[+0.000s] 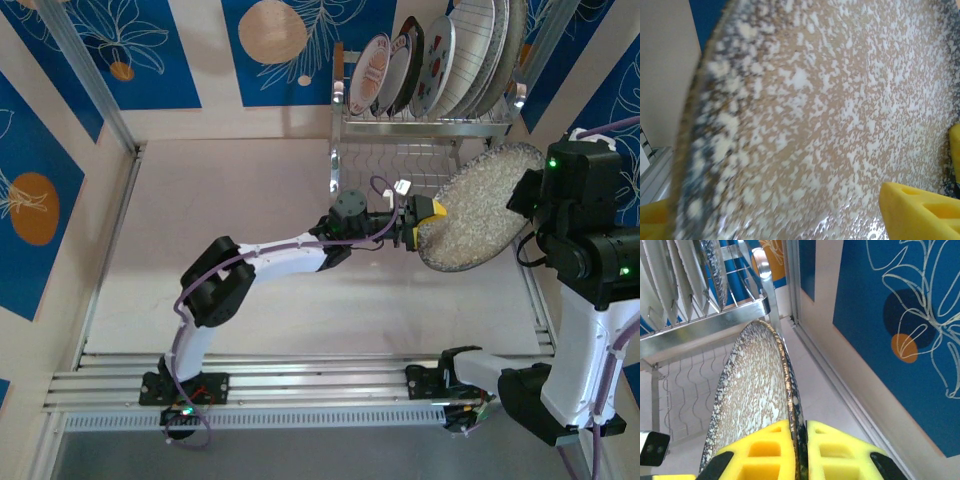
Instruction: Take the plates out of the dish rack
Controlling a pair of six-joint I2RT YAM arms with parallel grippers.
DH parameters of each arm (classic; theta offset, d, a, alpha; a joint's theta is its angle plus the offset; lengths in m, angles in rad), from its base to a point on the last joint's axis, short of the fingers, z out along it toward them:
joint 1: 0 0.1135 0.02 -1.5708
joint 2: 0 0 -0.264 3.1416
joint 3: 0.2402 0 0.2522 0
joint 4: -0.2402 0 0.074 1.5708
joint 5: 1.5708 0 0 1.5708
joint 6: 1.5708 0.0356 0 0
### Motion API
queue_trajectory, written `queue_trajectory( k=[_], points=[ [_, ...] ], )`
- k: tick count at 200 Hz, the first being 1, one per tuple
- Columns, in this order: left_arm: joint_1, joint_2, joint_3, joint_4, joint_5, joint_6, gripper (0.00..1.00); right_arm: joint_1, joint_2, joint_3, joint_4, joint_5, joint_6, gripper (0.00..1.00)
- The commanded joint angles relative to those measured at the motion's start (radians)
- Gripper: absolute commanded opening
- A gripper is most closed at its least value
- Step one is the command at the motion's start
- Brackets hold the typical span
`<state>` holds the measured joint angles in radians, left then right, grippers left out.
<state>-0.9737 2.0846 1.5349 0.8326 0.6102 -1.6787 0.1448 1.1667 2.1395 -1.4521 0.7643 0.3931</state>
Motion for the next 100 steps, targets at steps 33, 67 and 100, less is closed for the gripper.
queue_trajectory(
  k=[33, 67, 100],
  points=[
    [0.032, -0.015, -0.029, 0.114, -0.002, -0.033, 0.53, -0.008, -0.064, -0.047, 0.263, -0.127, 0.122, 0.00],
    [0.079, -0.090, -0.107, 0.137, -0.006, -0.027, 0.38, -0.042, -0.090, -0.106, 0.282, -0.217, 0.145, 0.00],
    [0.136, -0.164, -0.177, 0.154, 0.032, -0.043, 0.23, -0.090, -0.134, -0.226, 0.317, -0.384, 0.199, 0.00]
  ],
)
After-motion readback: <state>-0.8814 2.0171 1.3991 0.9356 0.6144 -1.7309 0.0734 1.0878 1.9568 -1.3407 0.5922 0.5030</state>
